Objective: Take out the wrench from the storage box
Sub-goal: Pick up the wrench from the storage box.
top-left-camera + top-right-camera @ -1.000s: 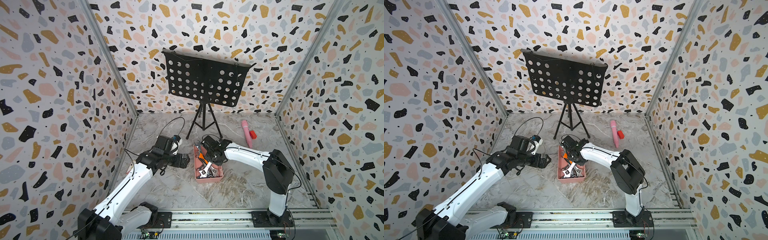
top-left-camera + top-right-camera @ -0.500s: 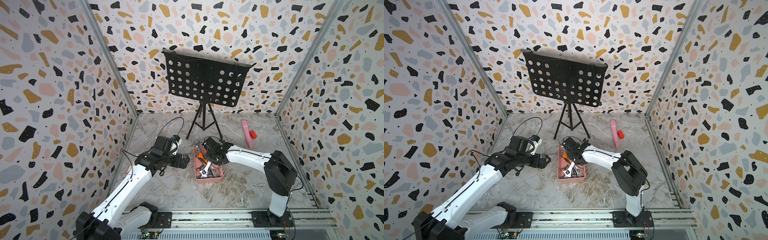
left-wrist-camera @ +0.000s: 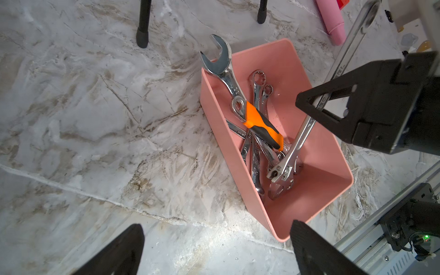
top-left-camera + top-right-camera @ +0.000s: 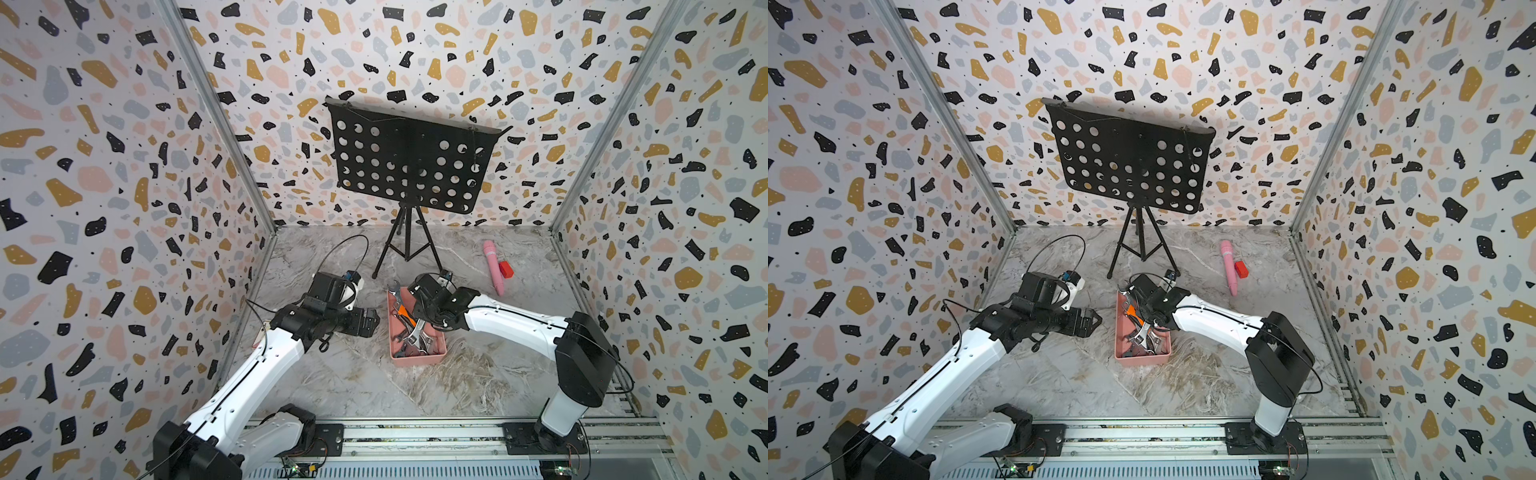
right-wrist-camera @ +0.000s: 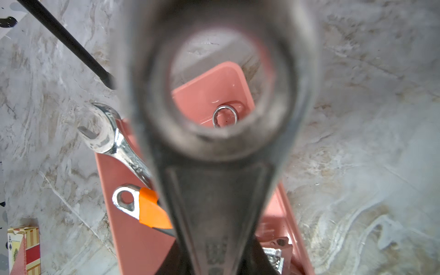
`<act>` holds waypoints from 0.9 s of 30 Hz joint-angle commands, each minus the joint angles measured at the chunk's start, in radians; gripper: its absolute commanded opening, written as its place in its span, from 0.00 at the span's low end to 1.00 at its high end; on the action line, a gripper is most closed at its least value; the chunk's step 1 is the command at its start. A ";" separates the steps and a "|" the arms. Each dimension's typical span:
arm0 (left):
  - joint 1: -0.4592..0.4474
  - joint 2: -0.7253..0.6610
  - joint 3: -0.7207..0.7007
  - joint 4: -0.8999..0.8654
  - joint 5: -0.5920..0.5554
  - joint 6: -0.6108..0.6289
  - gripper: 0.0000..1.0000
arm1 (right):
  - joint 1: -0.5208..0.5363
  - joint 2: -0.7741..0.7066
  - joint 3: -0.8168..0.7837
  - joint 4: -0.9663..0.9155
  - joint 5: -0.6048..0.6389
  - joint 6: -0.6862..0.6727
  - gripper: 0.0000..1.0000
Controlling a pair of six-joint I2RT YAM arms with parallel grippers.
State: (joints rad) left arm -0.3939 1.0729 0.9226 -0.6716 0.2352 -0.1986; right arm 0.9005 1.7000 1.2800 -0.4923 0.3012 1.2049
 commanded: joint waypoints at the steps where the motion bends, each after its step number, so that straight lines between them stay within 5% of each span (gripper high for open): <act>1: 0.003 -0.004 0.012 0.020 0.028 -0.008 1.00 | -0.002 -0.078 0.036 -0.025 0.036 -0.055 0.00; 14: 0.001 -0.030 0.030 0.044 0.108 -0.077 1.00 | -0.036 -0.172 0.204 -0.237 -0.079 -0.274 0.00; 27: 0.002 -0.027 0.004 0.072 0.127 -0.100 1.00 | -0.321 -0.297 0.086 -0.456 -0.301 -0.718 0.00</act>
State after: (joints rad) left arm -0.3939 1.0576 0.9276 -0.6460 0.3412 -0.2859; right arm 0.5999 1.4277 1.3876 -0.8913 0.0723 0.6338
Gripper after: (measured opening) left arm 0.997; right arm 0.275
